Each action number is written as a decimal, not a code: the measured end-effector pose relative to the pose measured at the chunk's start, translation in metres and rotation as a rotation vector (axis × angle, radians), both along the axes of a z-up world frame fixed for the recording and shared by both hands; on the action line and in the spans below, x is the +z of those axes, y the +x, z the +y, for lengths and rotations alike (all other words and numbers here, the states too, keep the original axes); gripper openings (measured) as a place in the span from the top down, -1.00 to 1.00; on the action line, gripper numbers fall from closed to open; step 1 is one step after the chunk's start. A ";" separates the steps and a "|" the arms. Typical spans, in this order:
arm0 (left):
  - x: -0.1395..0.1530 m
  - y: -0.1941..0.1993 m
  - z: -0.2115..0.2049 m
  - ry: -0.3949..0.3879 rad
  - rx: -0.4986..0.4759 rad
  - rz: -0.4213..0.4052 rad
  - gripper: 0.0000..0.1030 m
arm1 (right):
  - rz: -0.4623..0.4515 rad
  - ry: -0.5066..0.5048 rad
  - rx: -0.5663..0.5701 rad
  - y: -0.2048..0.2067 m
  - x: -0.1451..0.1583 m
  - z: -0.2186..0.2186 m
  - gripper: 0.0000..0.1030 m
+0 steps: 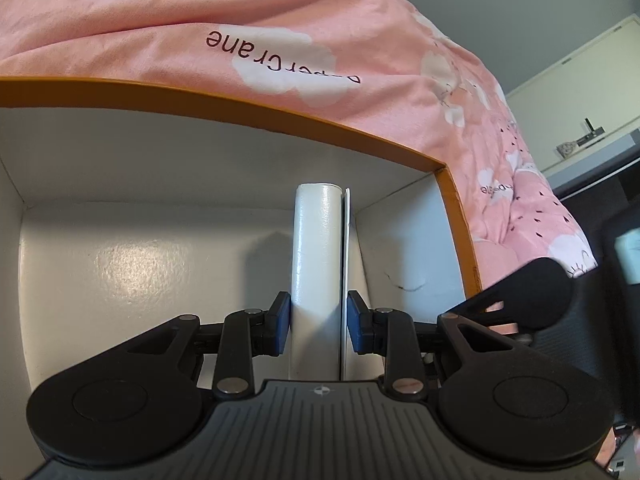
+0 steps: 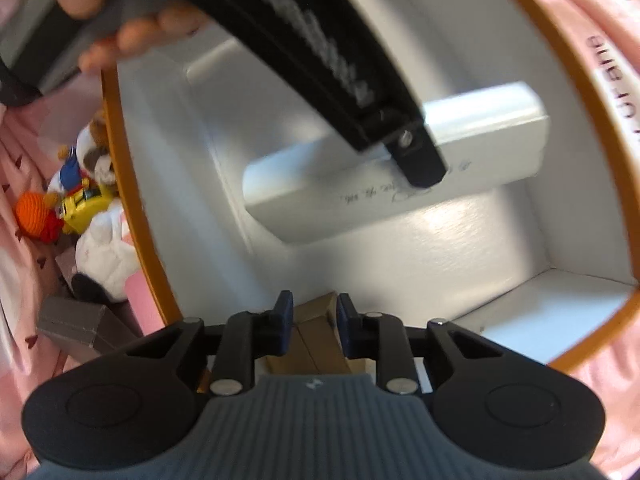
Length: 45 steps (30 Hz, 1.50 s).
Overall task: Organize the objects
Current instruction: 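Open the right gripper to drop the gold box while the left tool lowers the cream case, then stand the cream case against the box wall and open the left gripper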
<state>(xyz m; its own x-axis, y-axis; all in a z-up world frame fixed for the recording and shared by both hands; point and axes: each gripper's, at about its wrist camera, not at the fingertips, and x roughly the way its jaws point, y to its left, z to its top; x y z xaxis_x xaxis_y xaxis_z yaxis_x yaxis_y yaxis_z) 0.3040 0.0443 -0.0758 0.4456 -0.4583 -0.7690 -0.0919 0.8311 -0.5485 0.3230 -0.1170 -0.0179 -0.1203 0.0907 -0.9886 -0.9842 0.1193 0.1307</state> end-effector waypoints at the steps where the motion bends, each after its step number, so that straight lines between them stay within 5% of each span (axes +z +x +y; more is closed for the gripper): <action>1: -0.001 0.003 -0.001 -0.006 0.009 0.002 0.36 | -0.019 0.023 -0.024 0.002 0.005 -0.003 0.47; 8: -0.008 0.022 -0.015 -0.081 0.057 0.008 0.36 | -0.183 0.072 -0.197 0.018 0.022 -0.018 0.28; 18: -0.035 0.035 -0.027 -0.127 0.099 0.096 0.36 | -0.294 0.062 -0.230 0.037 0.028 -0.027 0.22; 20: -0.032 0.036 -0.029 -0.103 0.091 0.103 0.34 | -0.300 0.057 -0.222 0.022 0.014 -0.021 0.18; 24: -0.018 0.032 -0.032 0.021 0.065 0.077 -0.06 | -0.313 0.061 -0.215 0.015 0.015 -0.030 0.15; 29: -0.016 0.028 -0.031 0.087 0.012 0.089 -0.07 | -0.319 0.066 -0.233 0.015 0.017 -0.031 0.15; 32: -0.020 0.026 -0.032 0.112 -0.017 0.110 0.05 | -0.320 0.068 -0.242 0.013 0.018 -0.031 0.15; 36: -0.026 0.028 -0.037 0.099 -0.040 0.128 0.60 | -0.327 0.071 -0.238 0.010 0.020 -0.032 0.15; 45: -0.032 0.036 -0.054 0.040 -0.045 0.115 0.69 | -0.335 0.078 -0.235 0.005 0.021 -0.036 0.15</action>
<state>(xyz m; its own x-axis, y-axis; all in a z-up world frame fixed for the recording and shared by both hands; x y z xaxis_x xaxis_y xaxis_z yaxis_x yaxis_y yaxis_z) 0.3404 -0.0094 -0.1080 0.3334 -0.4440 -0.8317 -0.1145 0.8566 -0.5032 0.3279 -0.1527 0.0027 0.2403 0.1534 -0.9585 -0.9208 0.3485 -0.1751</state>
